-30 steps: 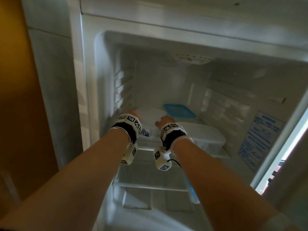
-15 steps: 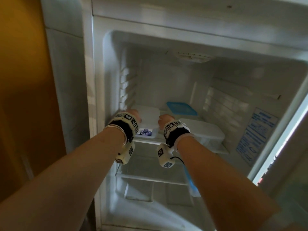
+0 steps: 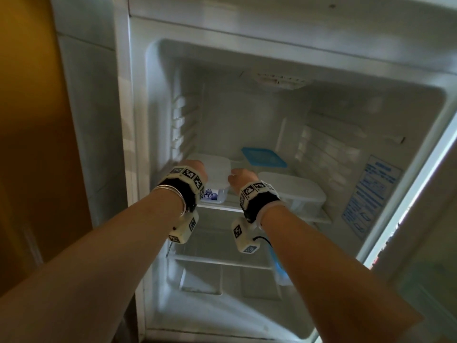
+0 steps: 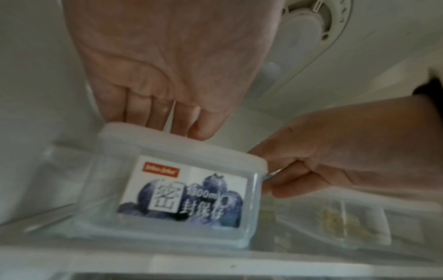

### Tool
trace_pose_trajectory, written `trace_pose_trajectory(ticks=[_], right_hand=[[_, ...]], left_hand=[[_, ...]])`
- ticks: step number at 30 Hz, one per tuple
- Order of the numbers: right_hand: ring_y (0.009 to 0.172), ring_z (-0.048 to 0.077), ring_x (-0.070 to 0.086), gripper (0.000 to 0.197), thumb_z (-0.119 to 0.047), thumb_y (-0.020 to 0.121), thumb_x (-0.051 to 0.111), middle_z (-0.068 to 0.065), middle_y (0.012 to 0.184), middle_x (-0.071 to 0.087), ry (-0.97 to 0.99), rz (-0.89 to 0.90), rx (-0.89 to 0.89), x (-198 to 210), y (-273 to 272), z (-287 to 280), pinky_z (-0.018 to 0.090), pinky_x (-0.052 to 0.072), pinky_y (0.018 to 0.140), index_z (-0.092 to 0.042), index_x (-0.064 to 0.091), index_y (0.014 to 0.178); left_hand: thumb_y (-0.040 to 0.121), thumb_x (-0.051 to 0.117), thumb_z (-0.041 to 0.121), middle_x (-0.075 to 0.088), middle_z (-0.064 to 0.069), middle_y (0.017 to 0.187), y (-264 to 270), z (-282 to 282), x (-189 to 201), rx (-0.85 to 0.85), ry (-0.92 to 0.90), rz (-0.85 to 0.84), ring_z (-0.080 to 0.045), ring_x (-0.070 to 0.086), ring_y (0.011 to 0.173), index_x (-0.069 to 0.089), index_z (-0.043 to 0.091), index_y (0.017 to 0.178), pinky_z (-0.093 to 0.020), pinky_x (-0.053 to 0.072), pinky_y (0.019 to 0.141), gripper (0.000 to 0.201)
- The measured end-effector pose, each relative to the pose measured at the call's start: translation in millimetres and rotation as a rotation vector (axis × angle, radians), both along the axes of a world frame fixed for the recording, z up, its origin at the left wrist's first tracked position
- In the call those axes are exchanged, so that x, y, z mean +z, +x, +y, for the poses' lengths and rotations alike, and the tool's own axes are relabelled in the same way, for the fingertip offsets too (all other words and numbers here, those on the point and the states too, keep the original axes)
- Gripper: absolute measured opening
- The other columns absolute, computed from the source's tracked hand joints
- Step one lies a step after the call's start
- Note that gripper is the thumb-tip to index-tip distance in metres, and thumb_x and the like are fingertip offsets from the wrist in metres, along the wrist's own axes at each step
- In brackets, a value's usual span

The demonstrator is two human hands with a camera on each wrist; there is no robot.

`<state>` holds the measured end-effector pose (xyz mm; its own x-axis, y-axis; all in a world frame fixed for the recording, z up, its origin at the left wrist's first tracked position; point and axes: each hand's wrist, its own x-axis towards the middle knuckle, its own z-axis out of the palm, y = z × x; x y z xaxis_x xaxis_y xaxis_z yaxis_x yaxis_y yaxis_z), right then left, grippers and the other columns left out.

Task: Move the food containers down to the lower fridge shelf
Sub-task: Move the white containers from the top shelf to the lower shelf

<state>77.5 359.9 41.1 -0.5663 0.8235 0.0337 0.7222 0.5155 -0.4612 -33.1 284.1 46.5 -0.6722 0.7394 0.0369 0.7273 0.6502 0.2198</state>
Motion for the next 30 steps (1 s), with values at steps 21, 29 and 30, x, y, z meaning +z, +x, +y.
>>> trace_pose_trajectory(ticks=[21, 29, 30], right_hand=[[0.133, 0.034, 0.038, 0.05, -0.017, 0.088, 0.056, 0.013, 0.142, 0.038, 0.334, -0.46, -0.227, 6, 140, 60, 0.038, 0.041, 0.104, -0.01, 0.043, 0.137], [0.085, 0.025, 0.058, 0.025, -0.018, 0.09, 0.05, 0.011, 0.113, 0.065, 0.218, -0.079, -0.338, 12, 123, 65, 0.025, 0.039, 0.07, -0.009, 0.062, 0.11], [0.09, 0.026, 0.06, 0.025, -0.018, 0.089, 0.052, 0.011, 0.114, 0.065, 0.216, -0.089, -0.326, 14, 122, 66, 0.025, 0.039, 0.071, -0.011, 0.061, 0.111]], left_hand=[[0.08, 0.071, 0.017, 0.052, -0.012, 0.136, 87, 88, -15, -0.317, 0.135, -0.161, -0.03, 0.054, 0.122, 0.054, 0.009, 0.128, -0.038, 0.045, 0.105, 0.052], [0.092, 0.049, 0.007, 0.054, -0.017, 0.136, 73, 80, -12, -0.256, 0.186, -0.088, -0.03, 0.053, 0.124, 0.053, 0.003, 0.13, -0.035, 0.045, 0.102, 0.039], [0.092, 0.048, 0.008, 0.054, -0.017, 0.135, 71, 79, -11, -0.251, 0.189, -0.088, -0.03, 0.054, 0.124, 0.054, 0.003, 0.13, -0.034, 0.045, 0.102, 0.038]])
